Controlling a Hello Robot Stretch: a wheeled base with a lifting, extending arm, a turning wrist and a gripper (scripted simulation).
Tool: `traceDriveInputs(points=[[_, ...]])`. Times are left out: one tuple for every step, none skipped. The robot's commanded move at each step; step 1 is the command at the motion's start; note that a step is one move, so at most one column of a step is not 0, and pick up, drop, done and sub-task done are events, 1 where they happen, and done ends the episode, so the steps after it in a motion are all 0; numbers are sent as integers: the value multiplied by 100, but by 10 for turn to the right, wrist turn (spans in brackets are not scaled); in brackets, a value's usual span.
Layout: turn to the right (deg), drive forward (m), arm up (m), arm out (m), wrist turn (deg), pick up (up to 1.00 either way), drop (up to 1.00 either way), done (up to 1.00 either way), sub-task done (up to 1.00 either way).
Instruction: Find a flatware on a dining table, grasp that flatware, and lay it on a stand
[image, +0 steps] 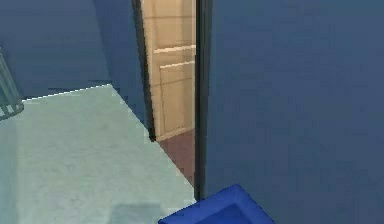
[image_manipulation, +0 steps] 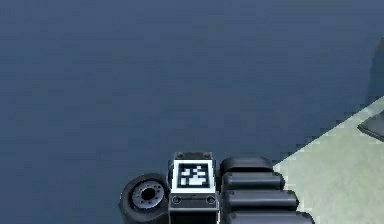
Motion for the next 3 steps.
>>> traceDriveInputs(points=[[-210,0,0,0,0,0,0,0,0],[0,20,0,0,0,0,0,0,0],[-30,0,0,0,0,0,0,0,0]])
